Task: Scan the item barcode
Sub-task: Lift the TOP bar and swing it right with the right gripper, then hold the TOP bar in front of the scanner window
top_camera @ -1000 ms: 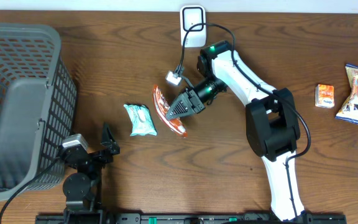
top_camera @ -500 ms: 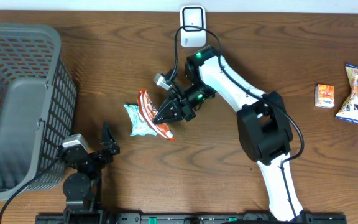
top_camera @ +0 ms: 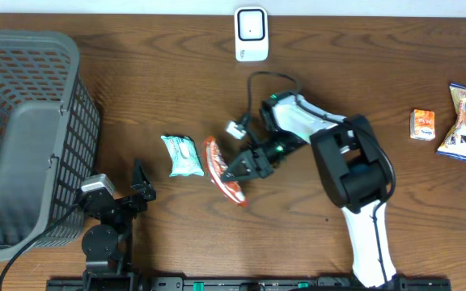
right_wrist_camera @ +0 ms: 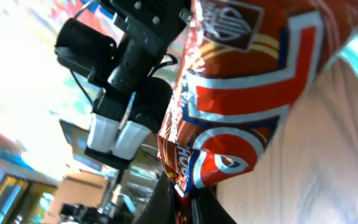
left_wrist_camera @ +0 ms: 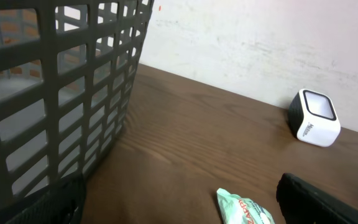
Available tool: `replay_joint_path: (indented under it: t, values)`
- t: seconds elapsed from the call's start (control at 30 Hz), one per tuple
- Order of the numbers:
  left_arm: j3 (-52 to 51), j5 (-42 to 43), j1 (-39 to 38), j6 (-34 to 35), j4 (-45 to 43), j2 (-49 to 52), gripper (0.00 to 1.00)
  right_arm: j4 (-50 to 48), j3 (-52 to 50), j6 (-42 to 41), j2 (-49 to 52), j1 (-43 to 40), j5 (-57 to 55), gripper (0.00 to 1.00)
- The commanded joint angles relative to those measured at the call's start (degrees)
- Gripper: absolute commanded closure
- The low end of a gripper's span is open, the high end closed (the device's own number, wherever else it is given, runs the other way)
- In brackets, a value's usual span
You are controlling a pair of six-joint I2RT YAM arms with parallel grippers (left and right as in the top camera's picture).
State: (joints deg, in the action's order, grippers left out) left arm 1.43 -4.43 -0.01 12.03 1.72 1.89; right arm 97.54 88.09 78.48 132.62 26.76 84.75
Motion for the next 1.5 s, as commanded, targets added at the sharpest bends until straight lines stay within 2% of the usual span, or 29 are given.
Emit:
replay_joint_path:
  t: [0.0,0.27,0.4,0.63,0.9,1.07,1.13,1.23,1.3,1.37,1.43,1.47]
  values:
    - [-1.1,-0.6,0.2,0.3,2.1,0.0,0.02,0.0,-9.2,4.0,-11.6,-2.5,3.4,0.99]
    - [-1.1,-0.6,0.2,0.3,2.1,0.0,0.02,0.0,-28.0,13.9,-35.4,-5.9,-0.6,0.99]
    - [-1.1,-0.6,0.2,0.3,2.1,0.0,0.02,-0.1,-36.7,17.6,-44.0,-10.0,0.7,0.99]
    - [-1.1,-0.6,0.2,0.3,2.1,0.0,0.02,-2.6,-42.6,18.3,-46.6,-13.5,4.8,0.99]
    - [-1.1,-0.6,0.2,0.3,2.1,0.0,0.02,-3.7,-41.9,18.9,-46.6,-14.1,3.5,0.99]
    - [-1.1,-0.6,0.2,0.3,2.1,0.0,0.02,-4.6,-36.6,17.6,-46.4,-17.0,1.2,0.99]
    - [-1.1,-0.6,0.2,0.3,2.1,0.0,0.02,-7.2,-33.6,13.2,-46.3,-18.0,0.2,0.99]
    - [-1.1,-0.6,0.2,0.3,2.1,0.0,0.02,-19.5,-28.5,-5.6,-46.3,-18.4,-4.9,0.99]
    - [-1.1,-0.6,0.2,0.3,2.1,0.0,0.02,-32.3,-26.9,-23.7,-46.3,-17.9,-11.4,0.99]
    - [-1.1,-0.6,0.2,0.3,2.1,0.0,0.02,-48.5,-26.4,-47.7,-46.3,-16.5,-24.5,0.99]
    - [-1.1,-0.6,0.2,0.3,2.1,0.0,0.02,-57.1,-26.4,-61.0,-46.3,-15.0,-37.6,0.99]
    - [-1.1,-0.6,0.2,0.3,2.1,0.0,0.02,-59.3,-26.3,-62.9,-46.3,-14.3,-41.1,0.99]
